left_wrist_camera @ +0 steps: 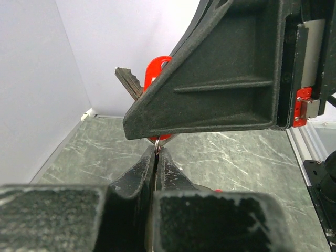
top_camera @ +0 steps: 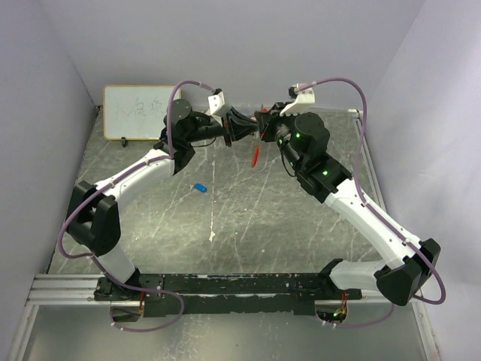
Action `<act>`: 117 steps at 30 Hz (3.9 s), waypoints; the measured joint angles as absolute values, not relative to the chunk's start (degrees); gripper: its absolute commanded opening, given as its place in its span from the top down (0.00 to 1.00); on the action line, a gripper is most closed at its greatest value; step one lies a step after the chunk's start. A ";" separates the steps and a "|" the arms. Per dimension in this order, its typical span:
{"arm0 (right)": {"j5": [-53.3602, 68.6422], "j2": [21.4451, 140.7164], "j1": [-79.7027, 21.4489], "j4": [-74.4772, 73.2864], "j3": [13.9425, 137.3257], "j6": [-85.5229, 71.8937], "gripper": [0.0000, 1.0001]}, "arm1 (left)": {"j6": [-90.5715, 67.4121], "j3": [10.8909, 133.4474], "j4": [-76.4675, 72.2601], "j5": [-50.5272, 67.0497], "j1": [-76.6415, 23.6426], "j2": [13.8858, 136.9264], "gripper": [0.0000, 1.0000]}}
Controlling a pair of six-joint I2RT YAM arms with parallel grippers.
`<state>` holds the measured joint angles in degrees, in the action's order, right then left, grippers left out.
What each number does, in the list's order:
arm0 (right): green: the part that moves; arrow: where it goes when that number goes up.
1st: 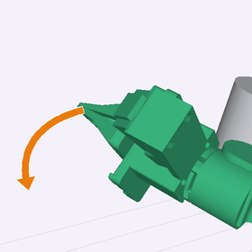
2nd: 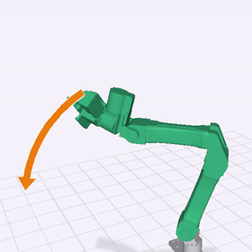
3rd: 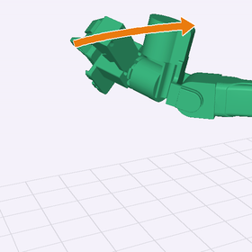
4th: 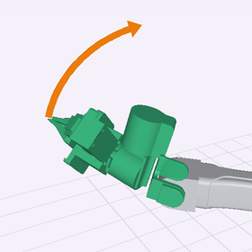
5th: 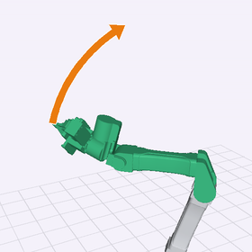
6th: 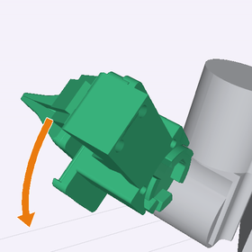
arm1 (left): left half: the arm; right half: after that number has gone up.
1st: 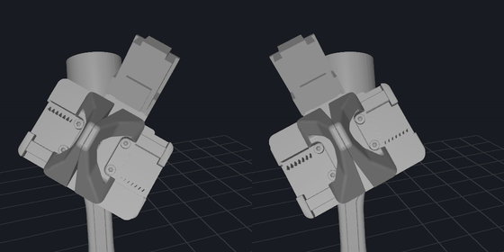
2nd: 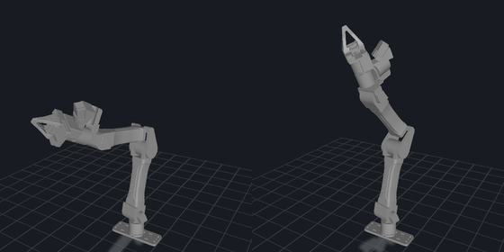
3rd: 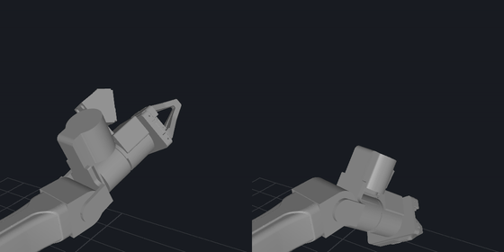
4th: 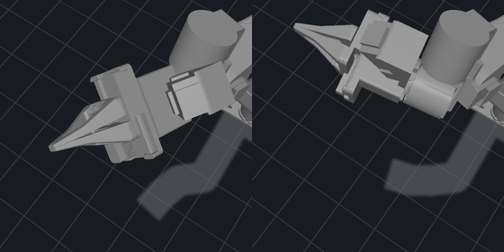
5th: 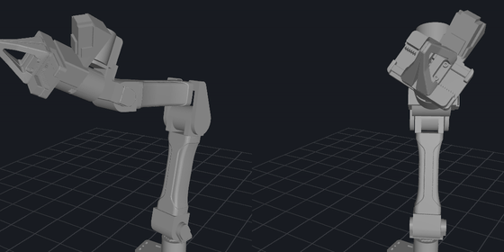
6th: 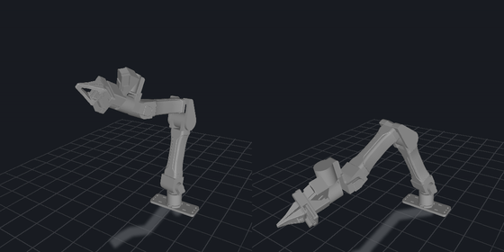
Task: Put the keys on the keyring
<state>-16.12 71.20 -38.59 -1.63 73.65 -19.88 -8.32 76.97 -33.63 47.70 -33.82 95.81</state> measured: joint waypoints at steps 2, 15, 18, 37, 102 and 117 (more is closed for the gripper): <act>-16.49 71.18 -38.61 -1.63 73.65 -20.10 1.00 | -8.71 76.86 -33.85 47.68 -33.82 95.81 0.93; -19.22 69.45 -37.28 -1.61 70.52 -24.60 1.00 | -20.23 71.59 -46.72 49.34 -31.24 95.81 0.93; -18.72 69.08 -37.15 -0.71 69.76 -25.56 1.00 | -22.94 71.50 -48.95 50.19 -30.63 95.85 0.93; -16.32 68.07 -34.48 0.51 67.79 -27.79 1.00 | -31.57 66.43 -60.97 48.60 -28.95 96.44 0.00; -4.97 69.17 -33.39 0.62 68.99 -14.17 1.00 | -4.08 73.47 -26.74 41.12 -34.04 91.96 0.26; -3.95 69.19 -34.63 0.62 68.99 -13.63 1.00 | -4.05 75.59 -26.76 41.12 -34.63 94.04 0.38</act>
